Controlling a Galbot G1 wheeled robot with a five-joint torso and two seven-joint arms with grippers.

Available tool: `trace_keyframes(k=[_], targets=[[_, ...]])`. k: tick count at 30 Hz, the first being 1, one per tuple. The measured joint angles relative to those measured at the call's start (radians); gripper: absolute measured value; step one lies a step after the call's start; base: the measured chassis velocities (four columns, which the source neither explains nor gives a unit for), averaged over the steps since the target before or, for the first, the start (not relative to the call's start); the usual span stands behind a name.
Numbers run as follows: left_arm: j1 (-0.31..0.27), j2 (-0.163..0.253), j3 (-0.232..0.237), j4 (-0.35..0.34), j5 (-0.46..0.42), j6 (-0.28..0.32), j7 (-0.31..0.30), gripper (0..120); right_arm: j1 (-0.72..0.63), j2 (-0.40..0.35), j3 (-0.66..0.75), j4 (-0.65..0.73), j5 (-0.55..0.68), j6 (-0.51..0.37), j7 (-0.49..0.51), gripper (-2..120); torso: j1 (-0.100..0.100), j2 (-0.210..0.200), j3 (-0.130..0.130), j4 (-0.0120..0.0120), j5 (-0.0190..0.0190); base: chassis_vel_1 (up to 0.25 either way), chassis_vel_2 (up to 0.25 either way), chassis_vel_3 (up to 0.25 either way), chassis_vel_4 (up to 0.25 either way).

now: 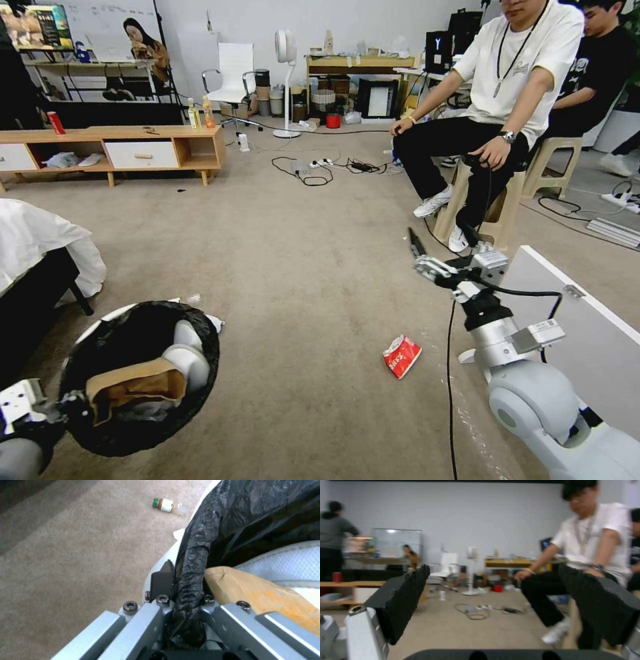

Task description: Pick up the trash bin and place the garbage on the floor into it.

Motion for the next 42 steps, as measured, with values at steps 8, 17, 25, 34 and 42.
trace_keyframes(k=[8, 17, 25, 34, 42], targets=[[0.011, -0.016, 0.009, 0.017, 0.043, 0.0, 0.02, 1, -0.014, 0.043, 0.04, -0.029, -0.001, -0.028, 0.07, 98, 0.0, 0.0, 0.0, 0.0002, -0.0001, 0.0, 0.0, 0.0, 0.0], [0.018, -0.029, 0.018, 0.016, 0.073, 0.0, 0.043, 1, -0.05, 0.067, 0.051, -0.042, -0.014, -0.001, 0.038, 100, 0.0, 0.0, 0.0, 0.0001, -0.0002, 0.0, 0.0, 0.0, 0.0], [0.027, -0.037, 0.02, 0.009, 0.057, 0.0, 0.059, 1, -0.076, 0.067, 0.051, -0.045, -0.018, 0.011, 0.023, 100, 0.0, 0.0, 0.0, 0.0001, -0.0002, 0.0, 0.0, 0.0, 0.0], [0.029, -0.043, 0.022, 0.009, 0.057, 0.0, 0.062, 1, -0.087, 0.067, 0.052, -0.045, -0.021, 0.014, 0.018, 100, 0.0, 0.0, 0.0, 0.0002, -0.0002, 0.0, 0.0, 0.0, 0.0], [0.03, -0.045, 0.023, 0.01, 0.059, 0.0, 0.063, 1, -0.081, 0.067, 0.04, -0.049, -0.022, 0.015, 0.015, 100, 0.0, 0.0, 0.0, 0.0002, -0.0003, -0.022, -0.027, -0.027, -0.029]])
